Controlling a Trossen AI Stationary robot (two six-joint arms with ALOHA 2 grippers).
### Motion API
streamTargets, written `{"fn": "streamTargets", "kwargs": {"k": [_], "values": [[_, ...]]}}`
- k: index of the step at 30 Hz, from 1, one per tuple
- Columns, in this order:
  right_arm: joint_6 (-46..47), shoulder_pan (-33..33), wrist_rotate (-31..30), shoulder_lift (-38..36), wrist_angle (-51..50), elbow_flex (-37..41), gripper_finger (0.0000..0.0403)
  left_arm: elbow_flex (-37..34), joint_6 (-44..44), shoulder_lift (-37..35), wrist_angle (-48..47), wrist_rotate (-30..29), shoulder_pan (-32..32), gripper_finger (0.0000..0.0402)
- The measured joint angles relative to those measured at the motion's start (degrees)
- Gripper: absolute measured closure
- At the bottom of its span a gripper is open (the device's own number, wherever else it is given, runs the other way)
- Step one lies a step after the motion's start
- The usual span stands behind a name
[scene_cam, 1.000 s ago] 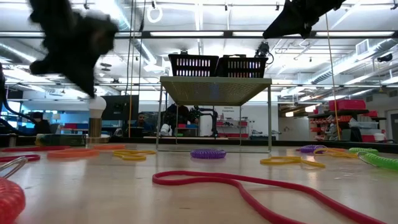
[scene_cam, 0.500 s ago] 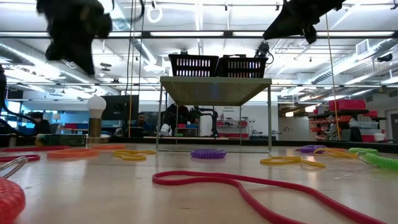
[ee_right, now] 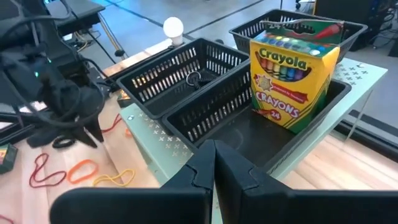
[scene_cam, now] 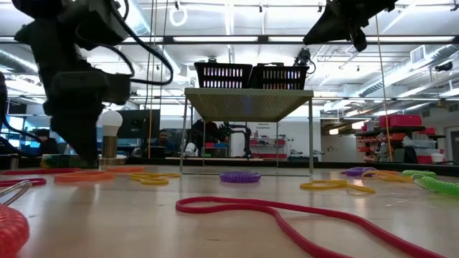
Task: Pick & Place Office Desk Supplies
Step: Put the orange rubber band into the top black bin
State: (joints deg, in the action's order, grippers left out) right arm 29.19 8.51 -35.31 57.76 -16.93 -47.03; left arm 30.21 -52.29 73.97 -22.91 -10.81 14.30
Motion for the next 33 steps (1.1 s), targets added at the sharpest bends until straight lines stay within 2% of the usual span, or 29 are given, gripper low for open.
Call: {"fn": "streamTargets", "kwargs": {"k": [4,7,12,17,25,33], "values": [[-0.17,-0.02,1.25,0.0,-0.22,0.0,0.0392,0.1,-0.73,4.93,6.43,1.14,1.6,0.0289],[-1.28,0.0,3.51,0.0,-0.32,0.0,0.0392,0.4,-2.91,7.16,7.76,1.44,2.59,0.0287],[-4.23,0.0,4.28,0.0,-0.32,0.0,0.0392,2.06,-3.85,8.2,5.82,0.2,3.74,0.0287],[-7.74,-0.02,5.84,0.0,-0.31,0.0,0.0392,3.31,-3.82,8.39,5.7,2.05,3.83,0.0287],[-9.74,-0.02,7.28,0.0,-0.41,0.0,0.0392,8.0,1.28,8.31,-4.48,-0.75,4.81,0.0287],[-10.45,-0.02,7.28,0.0,-0.43,0.0,0.0392,8.01,1.3,11.09,-4.64,0.28,5.03,0.0287]]}}
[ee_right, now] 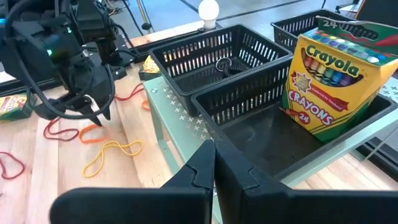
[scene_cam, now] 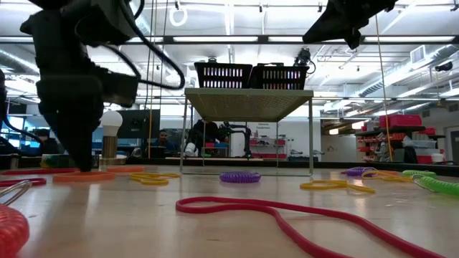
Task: Pick & Place Office Desk Supplies
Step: Put the orange rubber band into the top black bin
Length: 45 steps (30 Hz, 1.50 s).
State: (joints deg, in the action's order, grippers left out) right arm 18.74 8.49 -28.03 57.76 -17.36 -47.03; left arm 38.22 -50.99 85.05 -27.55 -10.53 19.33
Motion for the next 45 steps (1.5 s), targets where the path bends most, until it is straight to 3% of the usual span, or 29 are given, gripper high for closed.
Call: {"fn": "streamTargets", "kwargs": {"k": [7,14,19,24,29,34,45], "values": [[-0.06,0.0,-0.28,0.0,-0.01,0.0,0.0392,0.25,-0.88,3.82,0.63,-1.93,0.08,0.0302],[-0.2,0.01,-0.31,0.0,0.06,0.0,0.0392,0.07,-1.16,2.46,0.78,0.07,0.11,0.0392],[-1.91,0.0,-0.28,0.0,0.02,0.0,0.0392,-0.17,-4.43,-0.69,0.17,1.67,0.04,0.0397],[-0.72,-0.04,-2.21,0.0,0.02,0.0,0.0392,-0.17,-10.92,-8.2,-0.51,3.5,0.14,0.0398],[1.96,-0.04,-4.8,0.0,0.04,0.0,0.0392,-0.13,-12.69,-15.92,-0.67,-1.26,-0.53,0.0398],[3.33,-0.04,-3.64,0.0,0.02,0.0,0.0392,0.38,-13.13,-21.82,-0.29,-5.85,-1.55,0.0398],[0.9,-0.04,-4.29,0.0,0.02,0.0,0.0392,16.13,-5.2,-24.06,-6.02,-10.07,-12.22,0.0398]]}}
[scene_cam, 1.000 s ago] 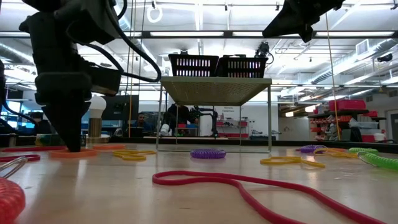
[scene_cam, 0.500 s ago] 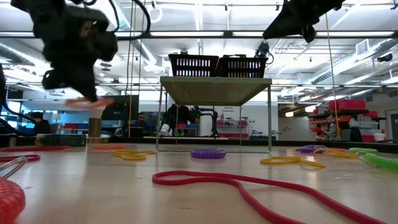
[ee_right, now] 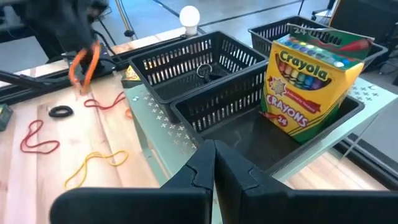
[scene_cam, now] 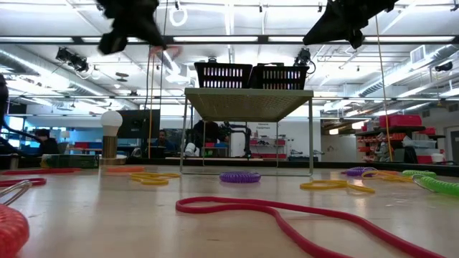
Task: Pick & Place Office Desk Supplies
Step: Put the orange rubber band into the top black bin
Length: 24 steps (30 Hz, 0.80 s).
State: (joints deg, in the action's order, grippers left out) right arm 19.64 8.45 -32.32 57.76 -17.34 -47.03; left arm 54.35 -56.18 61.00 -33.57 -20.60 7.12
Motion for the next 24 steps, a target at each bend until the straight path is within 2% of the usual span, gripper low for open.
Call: {"fn": "streamTargets", "kwargs": {"k": [5,12,19,24], "values": [[0.05,0.02,-1.44,0.0,0.0,0.0,0.0392,6.77,6.31,-0.01,-0.06,-0.62,-8.37,0.0397],[2.54,0.02,-3.56,0.0,0.04,0.0,0.0392,12.93,22.88,2.3,1.57,1.33,-21.37,0.0397],[2.58,0.02,-3.48,0.02,0.42,0.0,0.0392,18.72,32.24,12.87,10.58,7.18,-31.44,0.0397],[2.12,0.0,-3.51,0.02,0.39,0.0,0.0392,26.08,37.99,22.84,11.92,7.33,-34.79,0.0397]]}}
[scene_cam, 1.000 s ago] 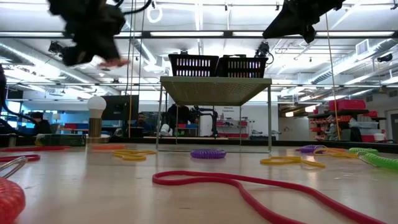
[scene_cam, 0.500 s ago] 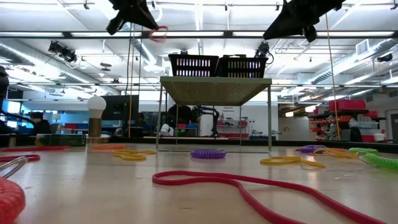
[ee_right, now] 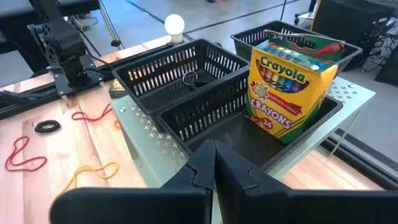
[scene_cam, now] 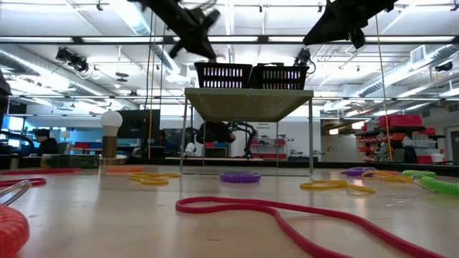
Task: Pick & Place Office Desk Supplies
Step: Put the orange rubber band into the top black bin
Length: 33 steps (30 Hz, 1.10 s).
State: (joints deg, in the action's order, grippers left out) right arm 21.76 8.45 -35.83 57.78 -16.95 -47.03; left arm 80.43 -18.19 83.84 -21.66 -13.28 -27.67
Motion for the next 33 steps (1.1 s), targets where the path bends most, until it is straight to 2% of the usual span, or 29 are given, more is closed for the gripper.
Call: {"fn": "streamTargets", "kwargs": {"k": [9,15,23,27,33], "values": [[-0.82,0.0,0.0,0.0,-0.06,0.0,0.0392,12.88,2.21,15.89,-1.07,1.8,-2.52,0.0396],[-1.42,0.02,0.09,0.0,-0.32,0.0,0.0392,17.26,4.22,21.11,-5.2,5.08,-2.27,0.0378],[0.11,0.02,0.14,0.0,0.13,0.0,0.0392,17.79,6.33,20.21,-9.28,1.19,-1.58,0.0299],[0.42,0.02,0.21,0.0,0.41,0.0,0.0392,17.79,9.71,17.73,-9.24,0.86,-1.52,0.0288],[0.27,0.0,0.26,0.0,0.88,0.0,0.0392,17.81,10.21,16.49,-10.2,0.87,-2.12,0.0288]]}}
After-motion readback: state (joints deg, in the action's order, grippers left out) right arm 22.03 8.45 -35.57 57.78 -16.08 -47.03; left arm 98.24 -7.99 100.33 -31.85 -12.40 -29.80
